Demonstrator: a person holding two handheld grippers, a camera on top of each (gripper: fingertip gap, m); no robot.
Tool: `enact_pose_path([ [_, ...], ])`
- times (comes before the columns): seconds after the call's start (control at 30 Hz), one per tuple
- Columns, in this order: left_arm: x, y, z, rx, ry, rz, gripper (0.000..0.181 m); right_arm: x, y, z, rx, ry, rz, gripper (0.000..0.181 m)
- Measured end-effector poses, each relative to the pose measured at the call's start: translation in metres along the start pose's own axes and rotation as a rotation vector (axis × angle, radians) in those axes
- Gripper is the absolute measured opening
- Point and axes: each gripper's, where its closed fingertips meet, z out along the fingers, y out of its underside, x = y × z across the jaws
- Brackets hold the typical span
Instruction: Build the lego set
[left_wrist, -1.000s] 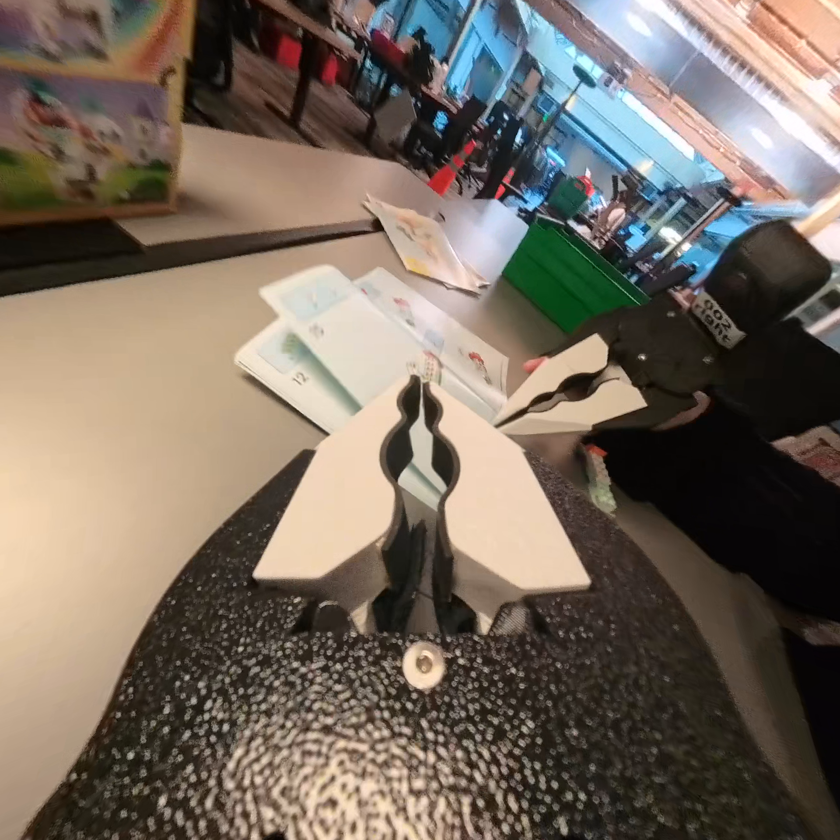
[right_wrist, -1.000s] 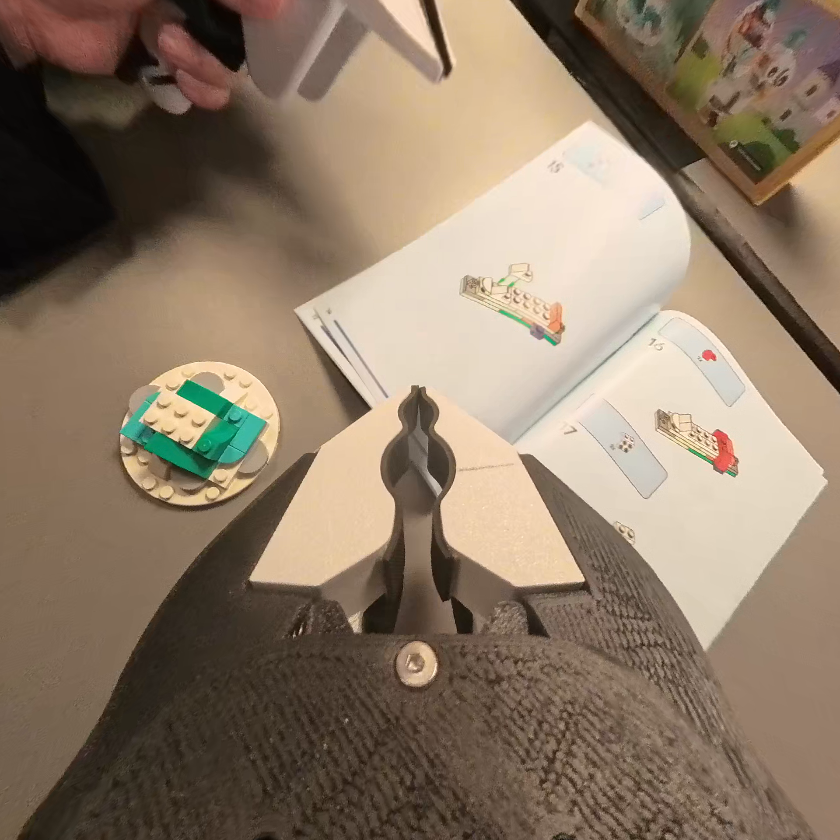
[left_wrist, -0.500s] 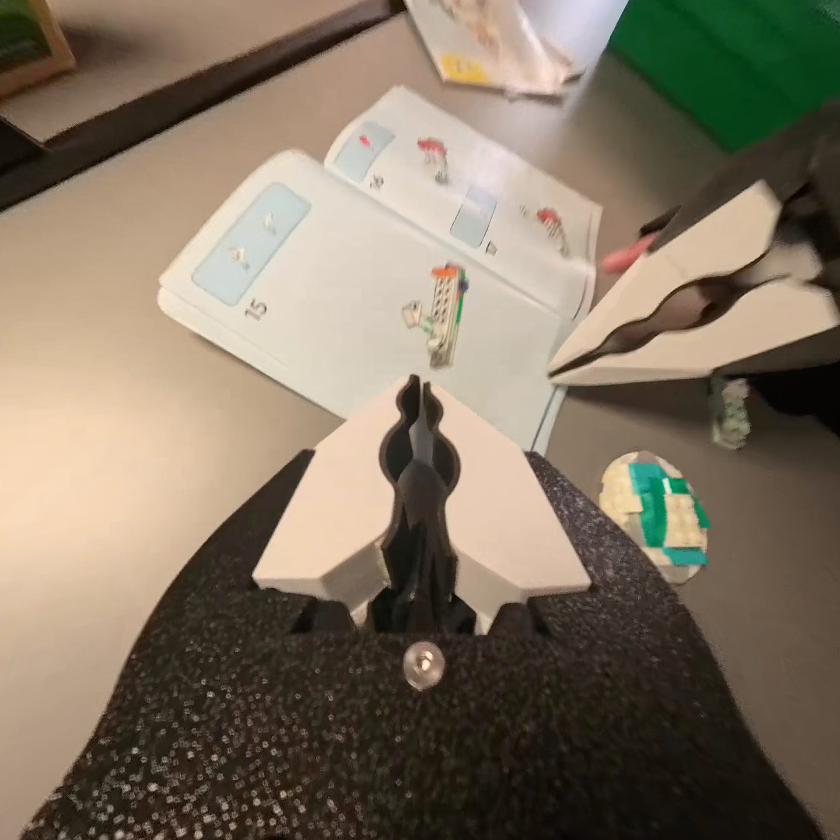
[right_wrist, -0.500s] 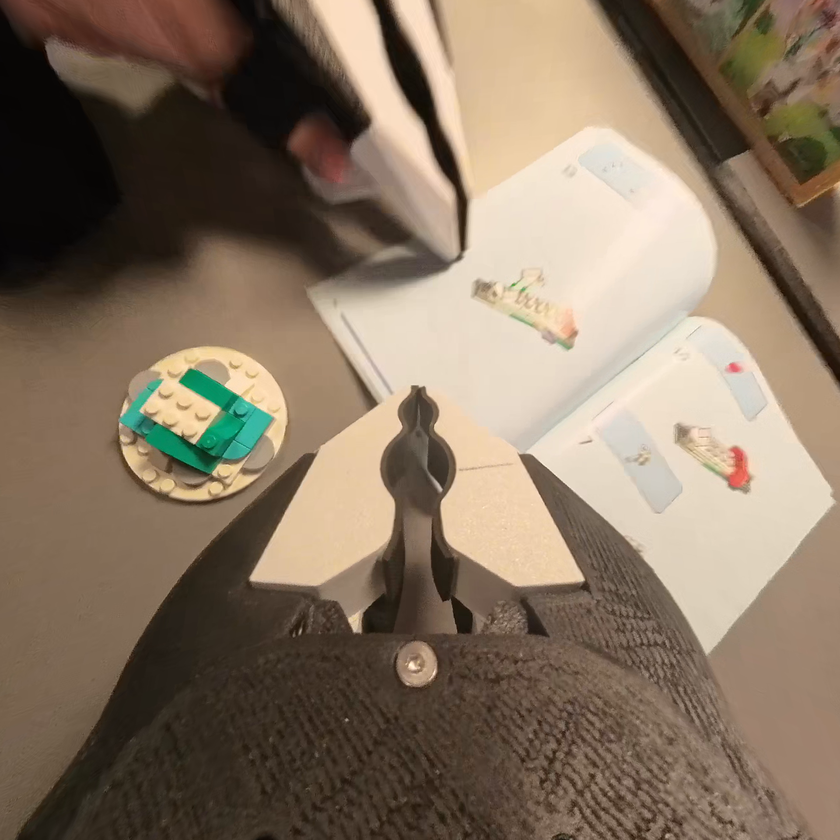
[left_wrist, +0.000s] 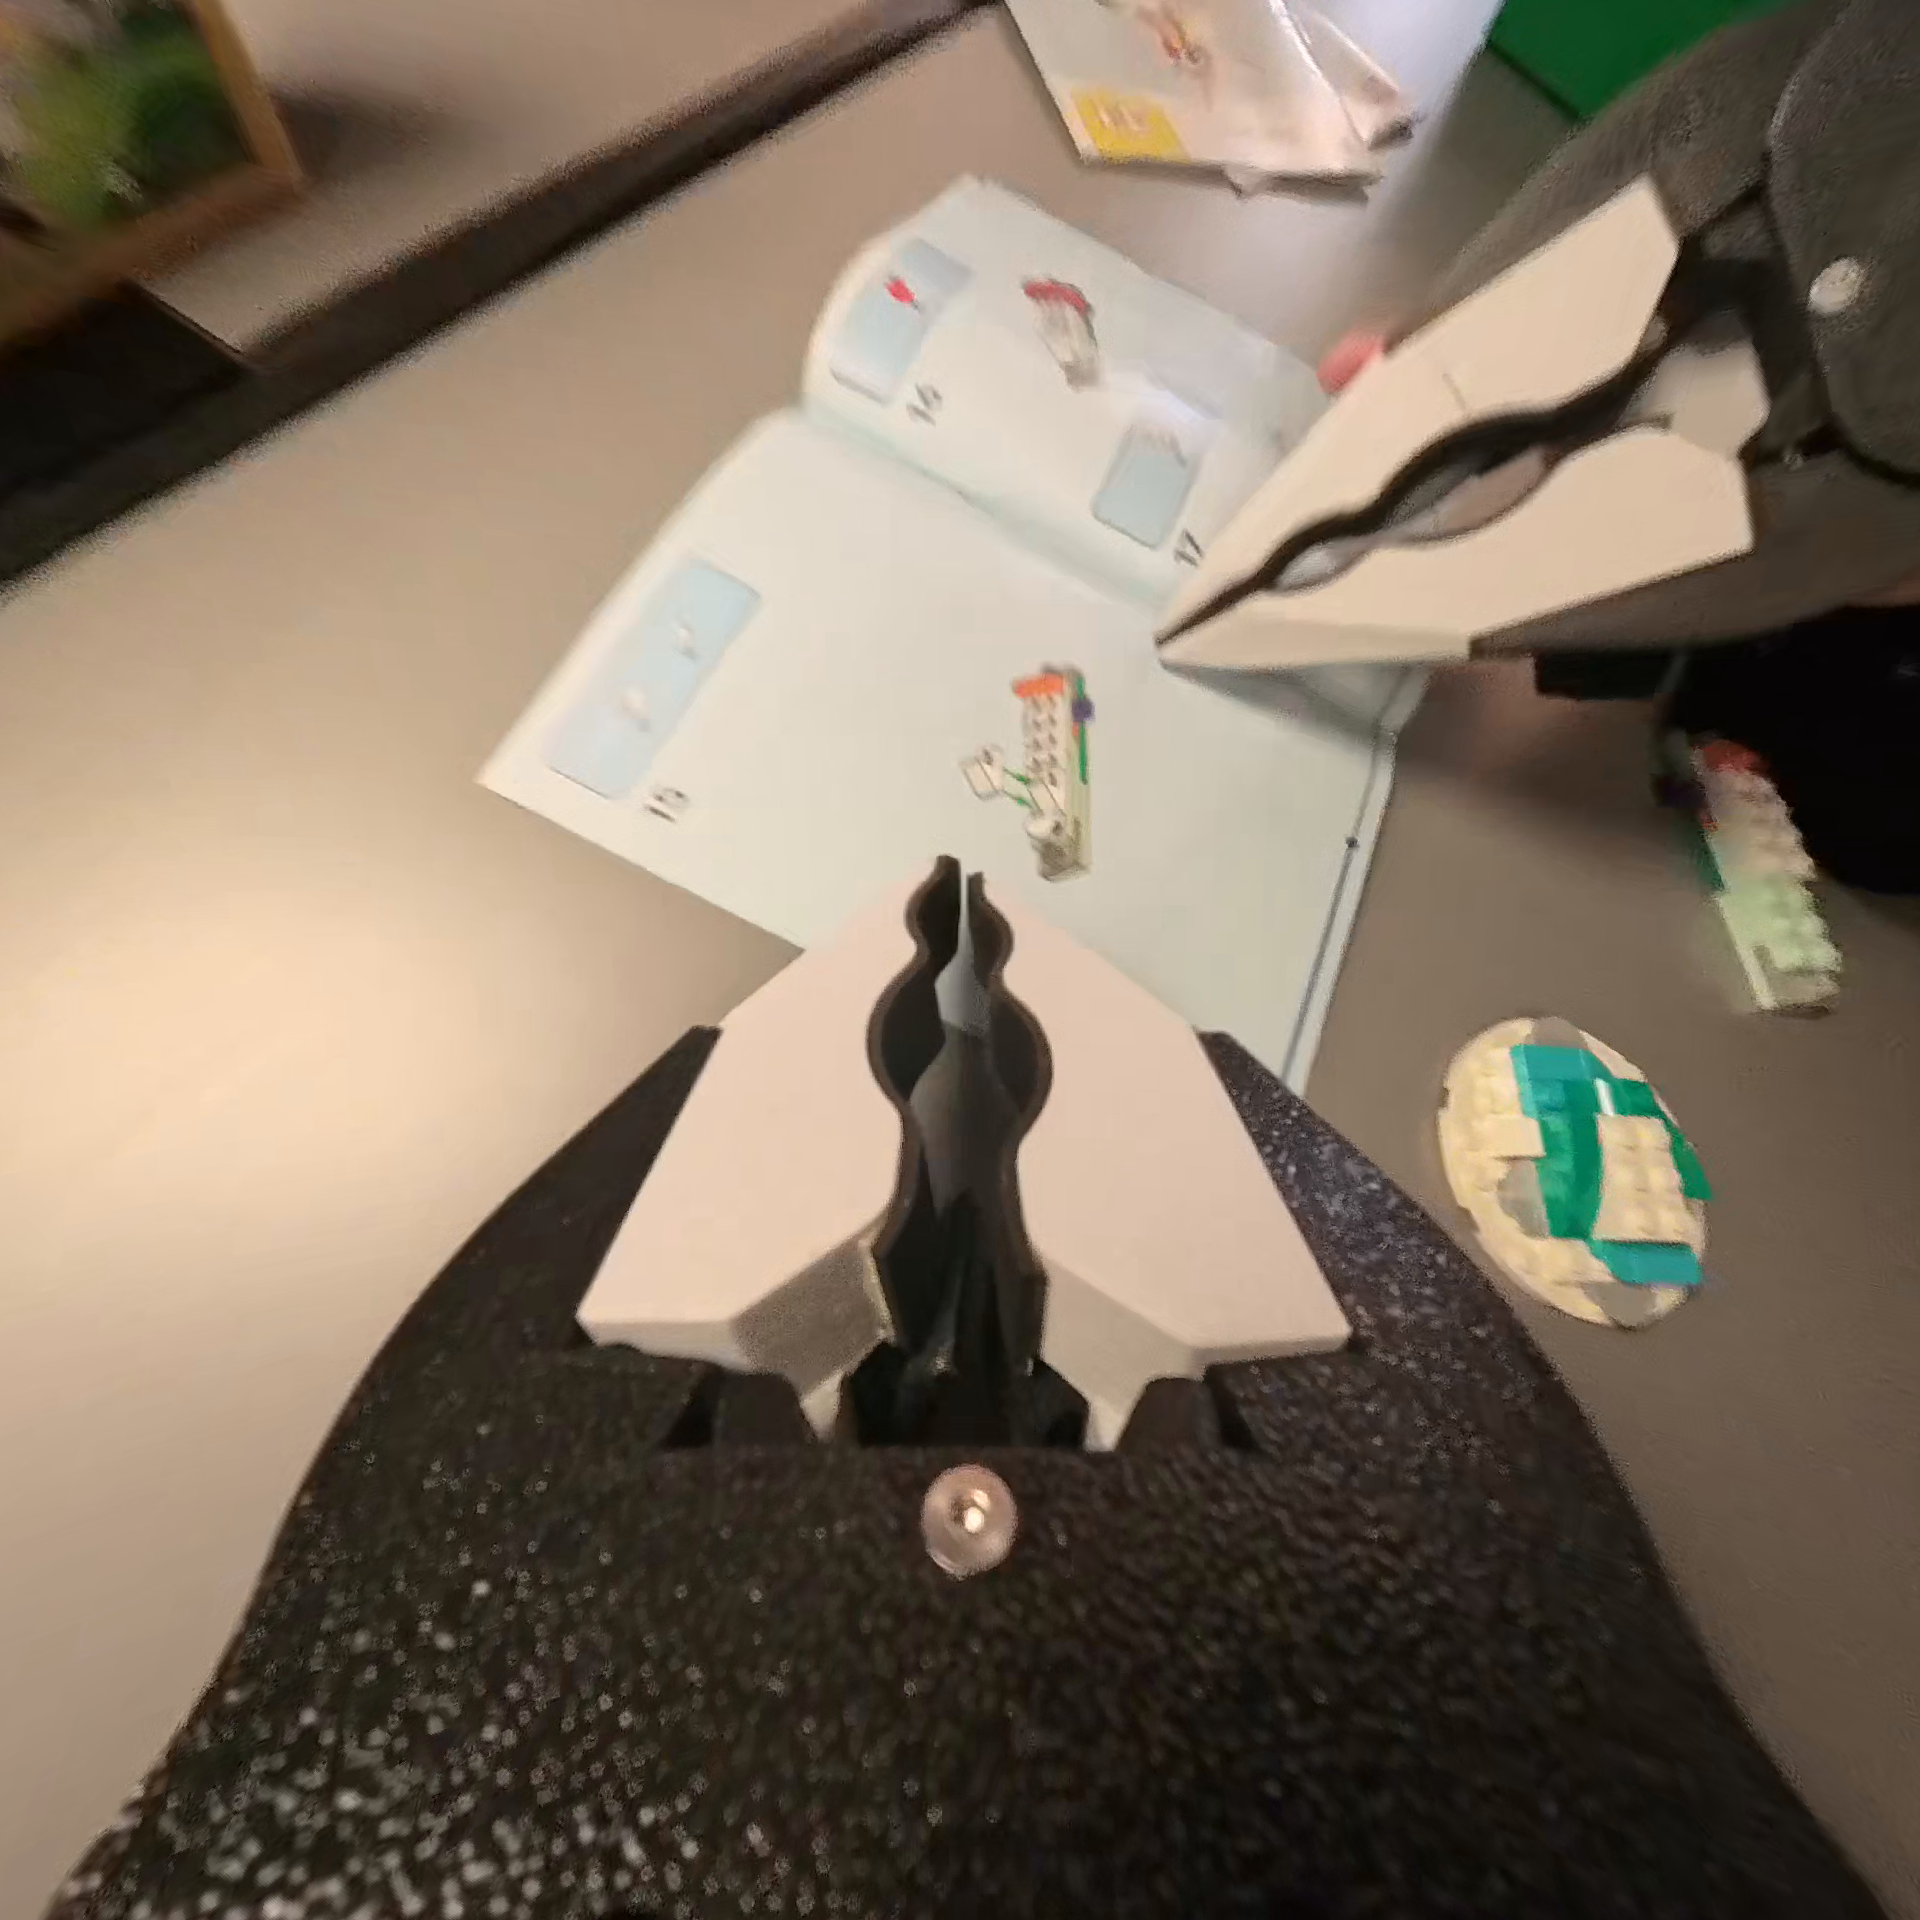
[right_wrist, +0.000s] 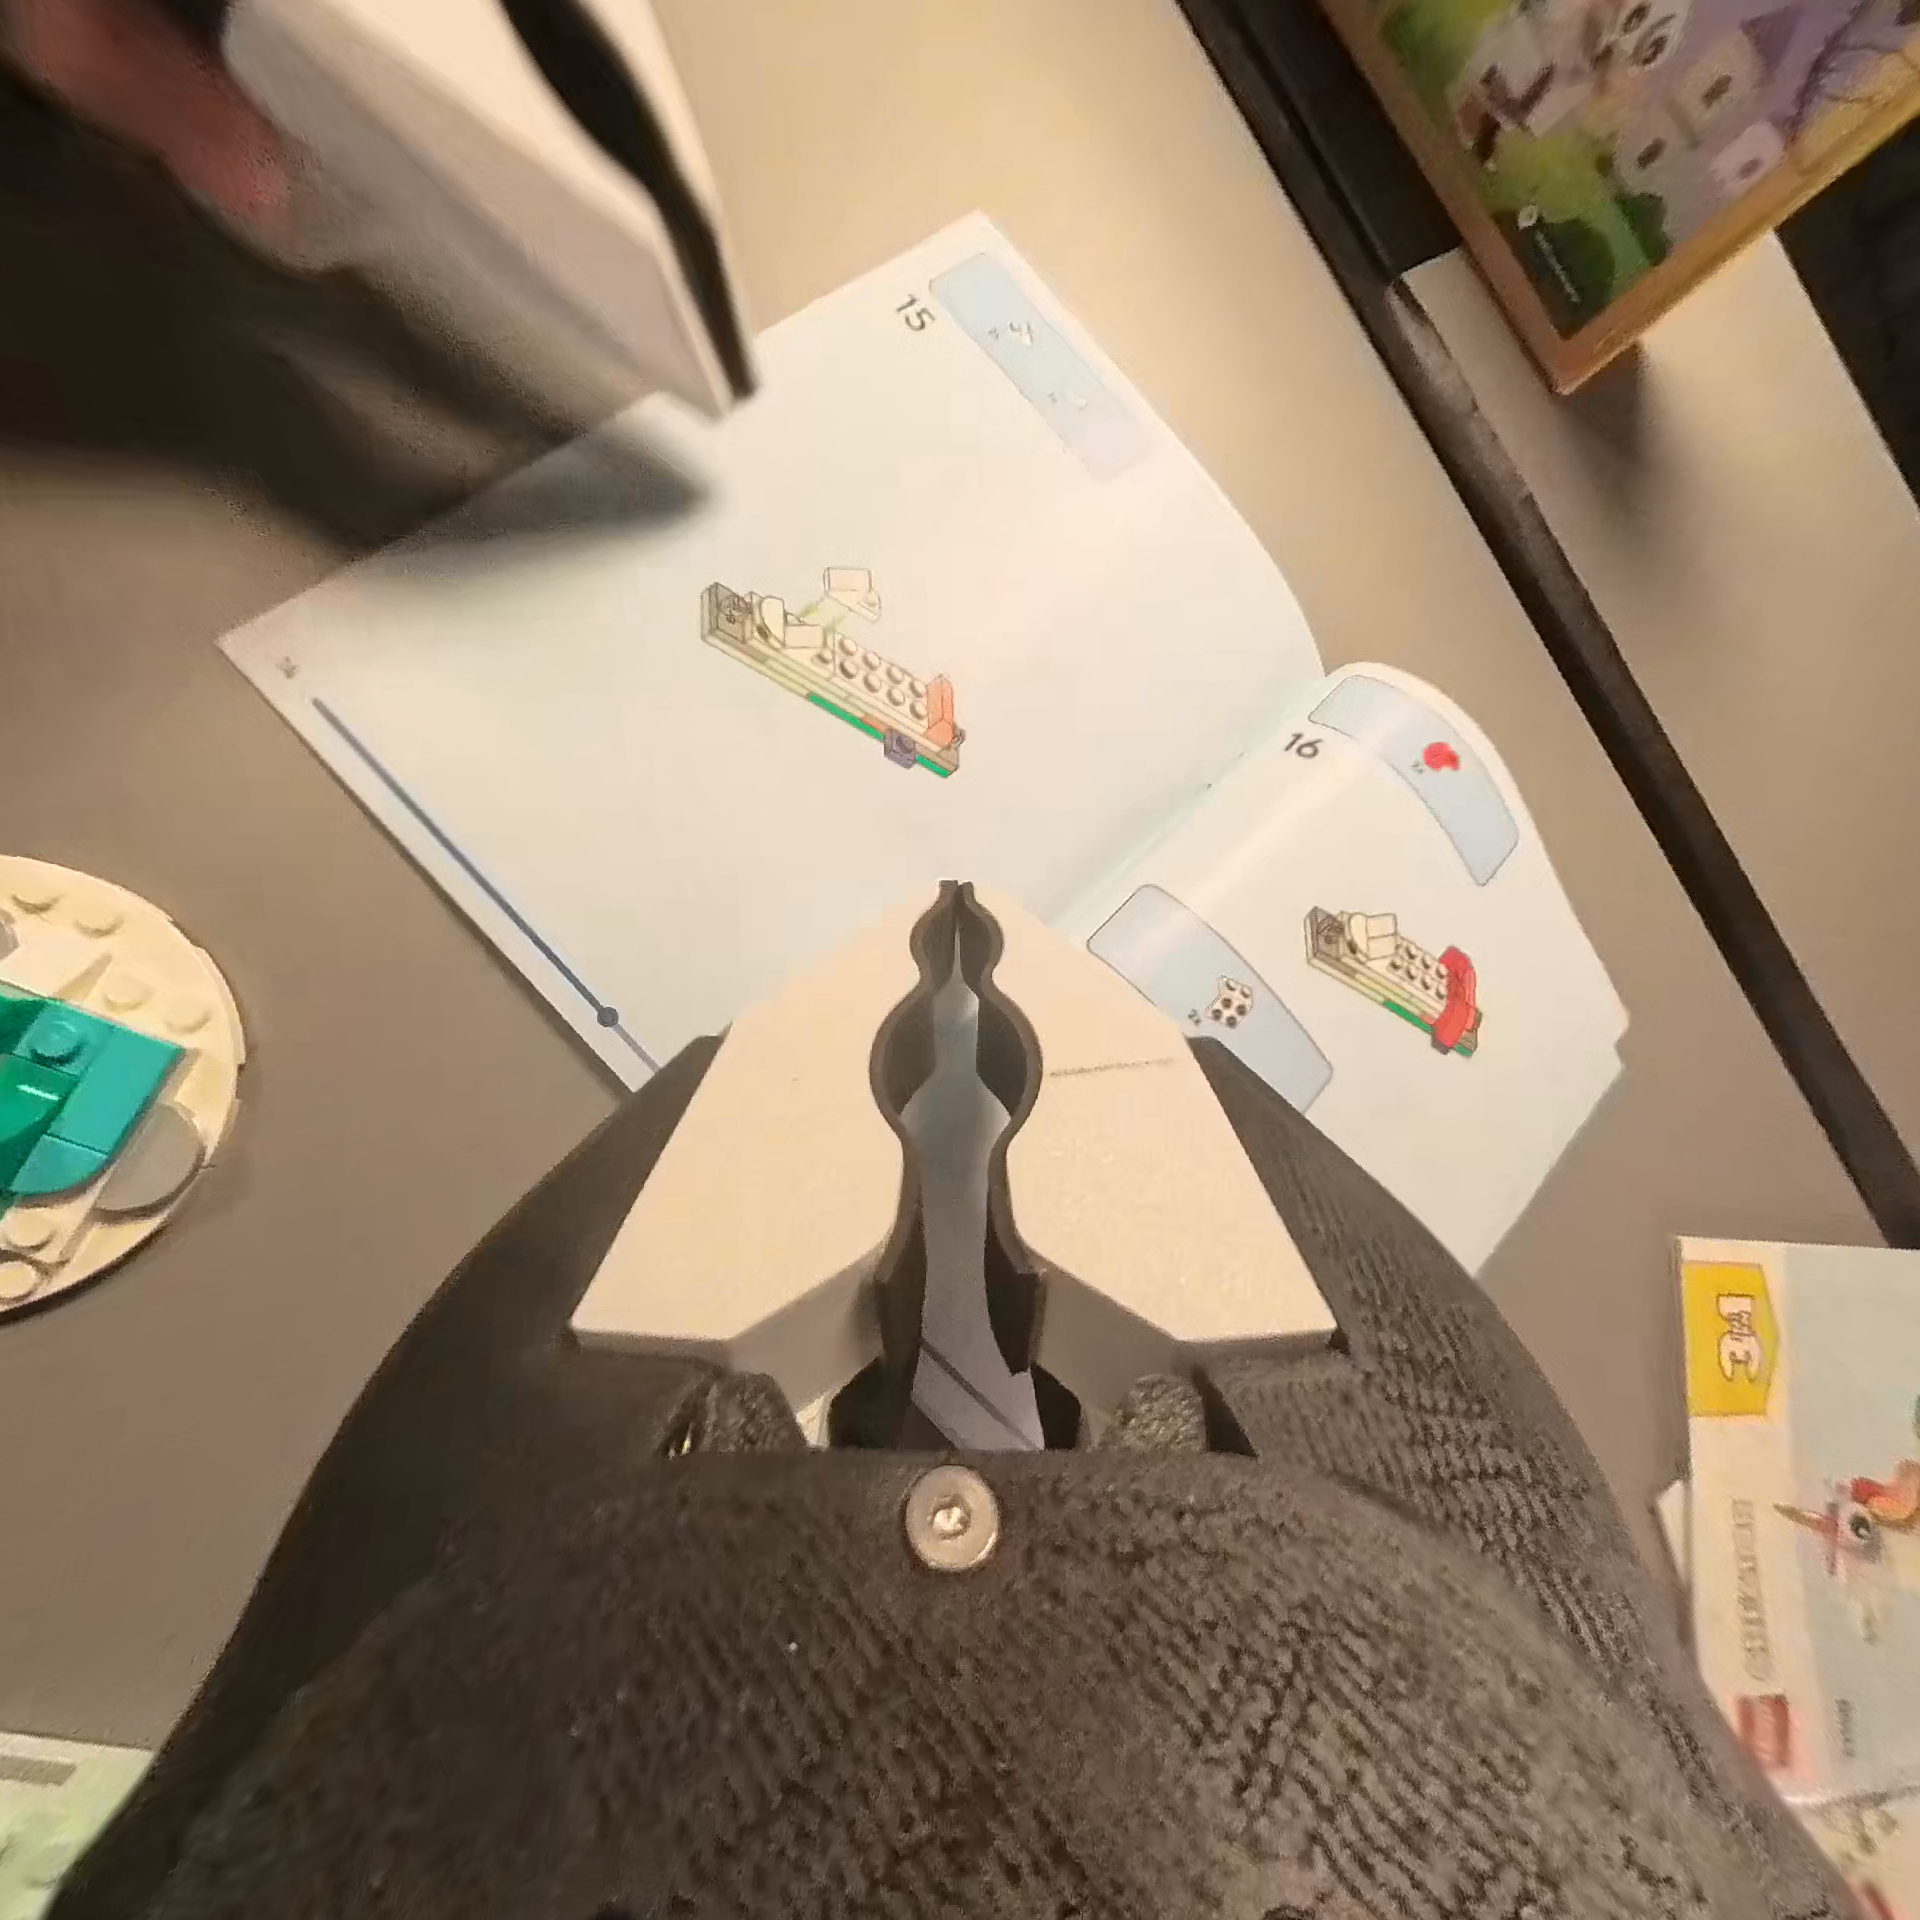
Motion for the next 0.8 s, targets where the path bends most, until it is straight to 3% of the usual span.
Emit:
enact_pose_path([
  [0.13,-0.019,-0.023,-0.02,0.155,-0.112,0.007,0.0,-0.001,0.001,0.002,-0.042,0.019,-0.062,0.0],
  [0.33,-0.034,-0.038,-0.039,0.268,-0.236,0.054,0.0,-0.001,0.001,0.002,-0.075,0.038,-0.079,0.0],
  [0.8,-0.04,-0.042,-0.042,0.287,-0.322,0.084,0.0,0.01,-0.014,-0.027,0.017,0.106,-0.071,0.0],
])
